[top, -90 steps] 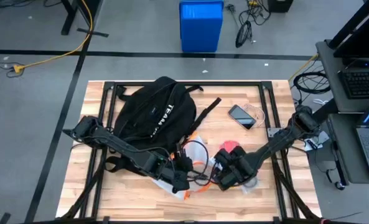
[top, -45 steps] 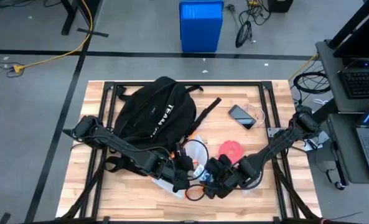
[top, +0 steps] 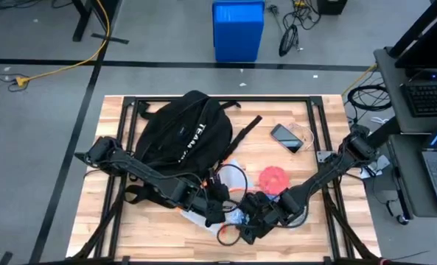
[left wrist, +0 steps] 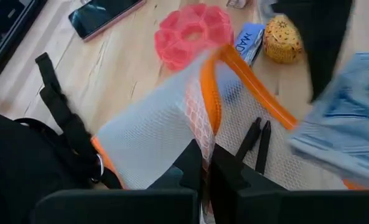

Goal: Unpack backpack
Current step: Put the card pack into the orange zip bag

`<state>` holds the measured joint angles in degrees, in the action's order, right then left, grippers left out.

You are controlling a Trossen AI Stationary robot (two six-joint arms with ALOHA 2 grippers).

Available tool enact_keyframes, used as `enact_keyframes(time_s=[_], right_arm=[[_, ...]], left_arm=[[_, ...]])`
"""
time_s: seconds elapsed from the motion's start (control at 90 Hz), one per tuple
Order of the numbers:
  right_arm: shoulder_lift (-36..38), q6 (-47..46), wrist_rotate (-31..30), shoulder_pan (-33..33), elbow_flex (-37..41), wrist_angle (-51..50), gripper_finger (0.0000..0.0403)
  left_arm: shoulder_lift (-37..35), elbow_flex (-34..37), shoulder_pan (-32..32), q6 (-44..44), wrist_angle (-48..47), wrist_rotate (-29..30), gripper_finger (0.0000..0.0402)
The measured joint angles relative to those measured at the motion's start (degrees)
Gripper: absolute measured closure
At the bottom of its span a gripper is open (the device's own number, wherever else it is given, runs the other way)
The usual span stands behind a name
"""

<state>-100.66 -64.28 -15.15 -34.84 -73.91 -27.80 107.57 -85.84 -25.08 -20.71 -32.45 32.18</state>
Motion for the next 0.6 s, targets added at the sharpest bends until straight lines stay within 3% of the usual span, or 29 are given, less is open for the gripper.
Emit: enact_keyframes(time_s=[0.167,0.367,0.6], right_arm=[[0.00,0.25,-0.60,0.95,-0.02,-2.43,0.0124],[0.00,-1.91,-5.86,2.83,-0.02,-9.24,0.0124],[-1.57,-0.13,-10.80,5.60,-0.02,-9.70,0.0124]], left_arm=[[0.00,0.00,0.00,0.02,-0.02,0.00,0.0402],[0.00,0.00,0.00,0.07,0.00,-0.44,0.0402],[0.00,0.00,0.00,0.09,0.27,-0.48,0.0402]])
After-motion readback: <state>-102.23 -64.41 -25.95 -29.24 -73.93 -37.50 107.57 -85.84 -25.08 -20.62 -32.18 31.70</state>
